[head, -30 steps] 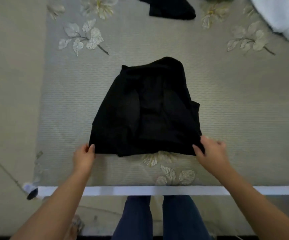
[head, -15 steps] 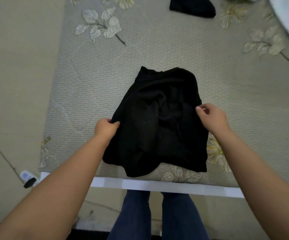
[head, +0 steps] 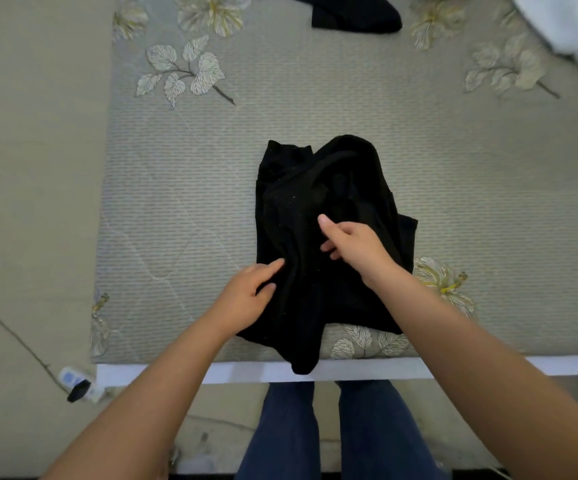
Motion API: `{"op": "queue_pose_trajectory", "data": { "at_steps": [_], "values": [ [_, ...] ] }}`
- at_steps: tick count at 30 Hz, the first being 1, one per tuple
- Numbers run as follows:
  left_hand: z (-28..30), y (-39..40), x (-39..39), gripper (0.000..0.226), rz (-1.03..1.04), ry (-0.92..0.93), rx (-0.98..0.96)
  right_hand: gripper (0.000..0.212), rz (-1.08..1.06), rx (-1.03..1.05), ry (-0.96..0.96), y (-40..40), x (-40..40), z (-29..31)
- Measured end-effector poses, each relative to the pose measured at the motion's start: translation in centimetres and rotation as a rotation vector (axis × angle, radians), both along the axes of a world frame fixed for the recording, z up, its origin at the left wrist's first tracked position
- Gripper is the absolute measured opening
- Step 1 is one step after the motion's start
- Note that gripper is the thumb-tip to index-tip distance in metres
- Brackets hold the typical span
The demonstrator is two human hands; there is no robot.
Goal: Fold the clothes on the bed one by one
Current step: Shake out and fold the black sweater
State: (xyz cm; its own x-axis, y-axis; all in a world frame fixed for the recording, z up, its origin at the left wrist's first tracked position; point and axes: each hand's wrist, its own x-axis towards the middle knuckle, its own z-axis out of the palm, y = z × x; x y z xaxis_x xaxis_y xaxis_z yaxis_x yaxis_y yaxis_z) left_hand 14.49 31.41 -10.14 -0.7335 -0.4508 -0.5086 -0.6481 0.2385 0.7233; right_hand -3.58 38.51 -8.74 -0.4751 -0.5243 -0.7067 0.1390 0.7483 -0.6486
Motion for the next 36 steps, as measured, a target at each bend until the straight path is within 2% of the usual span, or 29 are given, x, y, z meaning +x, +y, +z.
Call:
{"op": "queue_pose_trajectory", "data": {
  "at_steps": [3, 5, 8, 11, 14, 16, 18, 22, 24, 26, 28, 30, 33, 34, 36],
  "values": [
    [0.5, 1.0, -0.6, 0.042, 0.047, -0.004, -0.112, 0.034, -0.013, -0.031, 0.075, -0.4, -0.1, 0.3],
    [1.0, 1.9, -0.6, 0.037, 0.137, 0.008, -0.183, 0.036, 0.08, -0.014, 0.178, -1.2, 0.3, 0.1],
    [1.6, 2.8, -0.1, 0.031, 0.278, -0.002, -0.184, 0.034, 0.202, 0.038, 0.306, -1.7, 0.3, 0.1],
    [2.3, 2.7, 0.4, 0.029, 0.376, 0.034, -0.147, 0.024, 0.067, -0.016, 0.312, 0.4, -1.4, 0.3],
    [2.9, 1.9, -1.0, 0.028, 0.391, 0.102, -0.269, 0.016, -0.107, -0.083, 0.31, 6.6, -5.2, 1.2],
    [3.0, 1.5, -3.6, 0.027, 0.308, 0.097, -0.382, 0.01, -0.19, -0.046, 0.315, 11.8, -8.0, 2.0],
    [2.8, 2.1, -7.8, 0.028, 0.131, 0.104, -0.418, 0.013, -0.333, 0.07, 0.371, 17.1, -11.0, 2.5],
    [2.2, 6.2, -15.8, 0.031, -0.35, 0.116, -0.36, 0.023, -0.591, 0.517, 0.616, 25.2, -16.5, 2.3],
    [2.3, 9.1, -18.1, 0.028, -0.578, 0.047, -0.335, 0.027, -0.553, 0.528, 0.606, 26.2, -17.1, 2.0],
    [2.4, 12.1, -19.1, 0.026, -0.798, -0.003, -0.35, 0.032, -0.465, 0.427, 0.589, 25.7, -16.4, 1.5],
    [2.1, 13.7, -19.6, 0.028, -0.887, -0.03, -0.354, 0.037, -0.435, 0.326, 0.536, 24.6, -15.6, 1.1],
    [2.1, 13.0, -20.2, 0.037, -0.722, -0.048, -0.313, 0.04, -0.401, 0.282, 0.476, 22.8, -15.3, 0.2],
    [2.4, 10.4, -22.4, 0.035, -0.492, -0.067, -0.387, 0.067, -0.221, 0.383, 0.408, 18.7, -15.5, -1.2],
    [2.5, 9.8, -23.4, 0.032, -0.462, -0.079, -0.415, 0.062, -0.127, 0.454, 0.379, 17.4, -15.6, -1.7],
    [2.6, 9.0, -25.7, 0.031, -0.411, -0.109, -0.433, 0.028, -0.058, 0.519, 0.356, 16.3, -15.9, -2.4]
  ]
}}
